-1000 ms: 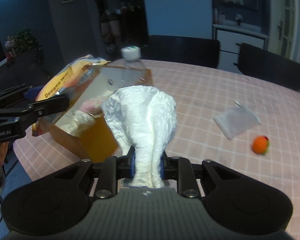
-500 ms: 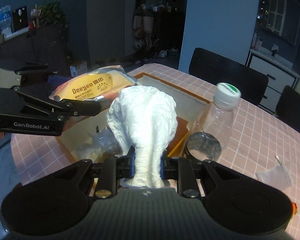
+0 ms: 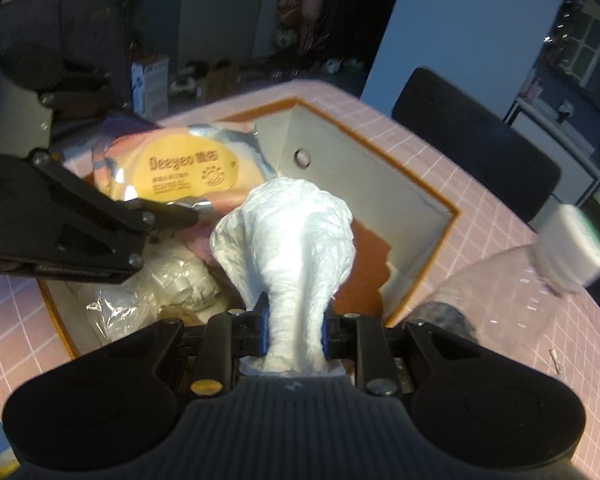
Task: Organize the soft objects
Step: 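Lower the wipes packet and tissue into the box and open both tools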
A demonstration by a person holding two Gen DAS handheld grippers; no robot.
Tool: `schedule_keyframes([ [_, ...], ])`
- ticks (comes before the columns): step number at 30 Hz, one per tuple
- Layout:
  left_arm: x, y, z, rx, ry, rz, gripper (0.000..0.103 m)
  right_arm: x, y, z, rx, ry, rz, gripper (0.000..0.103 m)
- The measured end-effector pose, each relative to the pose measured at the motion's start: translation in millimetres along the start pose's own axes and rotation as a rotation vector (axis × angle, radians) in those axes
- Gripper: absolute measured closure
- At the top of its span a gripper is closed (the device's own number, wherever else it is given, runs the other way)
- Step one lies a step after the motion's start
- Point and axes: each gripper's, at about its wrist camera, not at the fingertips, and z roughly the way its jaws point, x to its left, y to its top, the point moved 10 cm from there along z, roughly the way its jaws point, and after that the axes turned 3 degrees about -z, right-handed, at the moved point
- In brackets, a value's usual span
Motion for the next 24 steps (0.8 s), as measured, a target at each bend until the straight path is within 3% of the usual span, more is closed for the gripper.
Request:
schedule_keyframes([
  [9,0.0,-8.4,13.6,0.031,0.005,0.102,0.036,0.0,0.9,26.8,0.061,-0.009,-0.019,0.080],
  [16,-15.4,-11.1,26.0,0.050,0.014,0.275,0.036,7.6,-5.8,27.3,0.096,-0.015,-0.060,0.075],
  [24,-17.6,-13.3,36.8,0.113,-0.020,0.229,0.029,10.3,-5.3,25.4,0.095,-0.038,-0.090,0.066],
])
